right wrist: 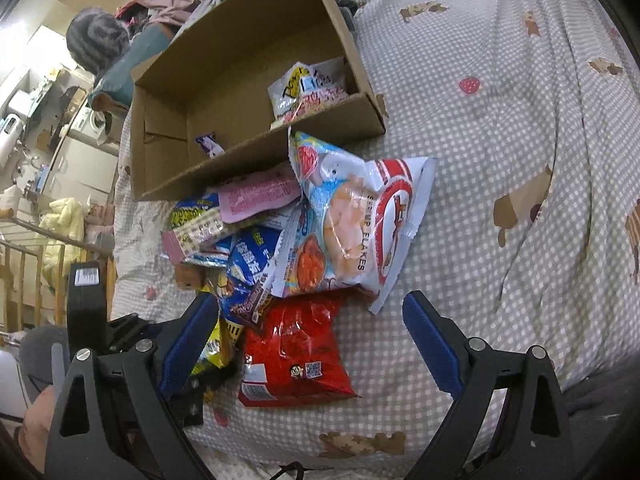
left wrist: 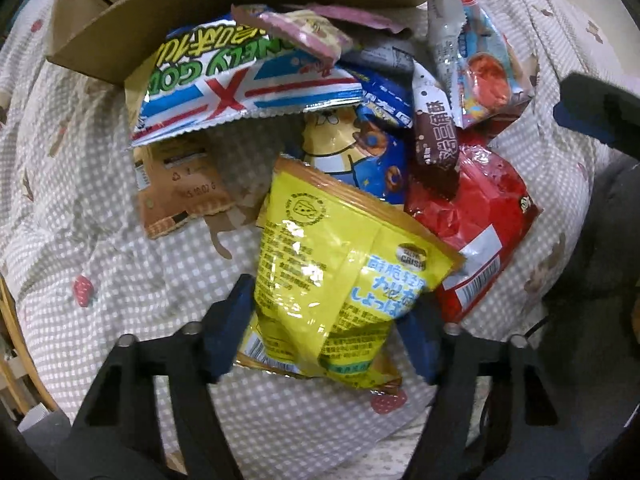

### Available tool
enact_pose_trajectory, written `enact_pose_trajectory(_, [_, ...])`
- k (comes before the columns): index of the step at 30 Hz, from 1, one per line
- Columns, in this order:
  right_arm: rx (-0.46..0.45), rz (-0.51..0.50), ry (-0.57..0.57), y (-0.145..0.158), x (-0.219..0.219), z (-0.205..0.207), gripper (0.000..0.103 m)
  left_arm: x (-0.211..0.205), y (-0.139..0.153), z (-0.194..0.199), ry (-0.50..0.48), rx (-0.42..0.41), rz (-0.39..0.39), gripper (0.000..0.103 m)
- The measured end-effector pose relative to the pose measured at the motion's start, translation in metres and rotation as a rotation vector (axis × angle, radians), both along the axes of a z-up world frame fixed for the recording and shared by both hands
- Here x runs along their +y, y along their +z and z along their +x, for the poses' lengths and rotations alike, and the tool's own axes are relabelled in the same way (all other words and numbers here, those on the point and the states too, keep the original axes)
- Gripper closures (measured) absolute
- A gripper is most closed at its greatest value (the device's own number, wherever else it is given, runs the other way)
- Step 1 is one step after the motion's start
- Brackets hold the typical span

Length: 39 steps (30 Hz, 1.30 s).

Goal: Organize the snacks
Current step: 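Grasp the yellow chip bag with the left gripper while the right grasps the red bag, then lift the yellow bag with the left gripper while the right lifts the red bag into the box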

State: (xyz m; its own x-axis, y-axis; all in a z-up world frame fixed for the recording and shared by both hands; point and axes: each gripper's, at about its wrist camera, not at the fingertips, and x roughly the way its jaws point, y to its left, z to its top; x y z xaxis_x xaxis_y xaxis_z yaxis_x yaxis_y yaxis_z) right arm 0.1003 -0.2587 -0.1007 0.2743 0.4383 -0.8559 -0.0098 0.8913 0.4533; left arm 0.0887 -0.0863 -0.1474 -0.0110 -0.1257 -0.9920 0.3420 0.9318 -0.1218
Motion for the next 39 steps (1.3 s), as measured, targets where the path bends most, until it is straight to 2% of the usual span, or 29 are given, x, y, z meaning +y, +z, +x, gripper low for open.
enact_pose_trajectory(1, [0.011,-0.002,0.011,-0.002,0.003,0.000,0.007,-0.002,0.001,-0.001,0.000,-0.003,-0.005,0.049])
enact_pose_trajectory(3, [0.029,-0.004,0.029,-0.006,0.007,0.000,0.007,-0.001,0.006,-0.001,0.002,-0.013,-0.014,0.055])
enact_pose_trajectory(7, [0.062,-0.024,0.072,-0.016,0.019,-0.002,0.007,0.004,0.021,-0.001,0.006,-0.042,-0.011,0.060])
enact_pose_trajectory(15, [0.118,-0.103,0.216,-0.035,0.063,-0.011,0.007,0.035,0.046,0.001,0.184,-0.089,-0.023,0.061])
enact_pose_trajectory(19, [0.118,-0.222,0.305,-0.043,0.097,-0.017,0.007,0.045,0.048,0.005,0.215,-0.124,0.002,0.061])
enact_pose_trajectory(23, [0.130,-0.317,0.328,-0.056,0.115,-0.022,0.007,0.060,0.058,0.011,0.266,-0.154,0.002,0.061])
enact_pose_trajectory(26, [0.135,-0.342,0.313,-0.061,0.122,-0.022,0.007,0.074,0.068,0.014,0.290,-0.191,0.005,0.061])
enact_pose_trajectory(30, [0.138,-0.357,0.300,-0.068,0.130,-0.020,0.008,0.078,0.069,0.010,0.324,-0.184,-0.002,0.061])
enact_pose_trajectory(31, [0.134,-0.355,0.302,-0.069,0.130,-0.020,0.010,0.079,0.070,0.009,0.327,-0.178,-0.006,0.061])
enact_pose_trajectory(34, [0.106,-0.354,0.322,-0.065,0.128,-0.024,0.026,0.084,0.068,0.007,0.329,-0.178,-0.018,0.061])
enact_pose_trajectory(39, [0.110,-0.286,0.310,-0.053,0.121,-0.030,0.044,0.087,0.069,0.002,0.338,-0.190,-0.027,0.061])
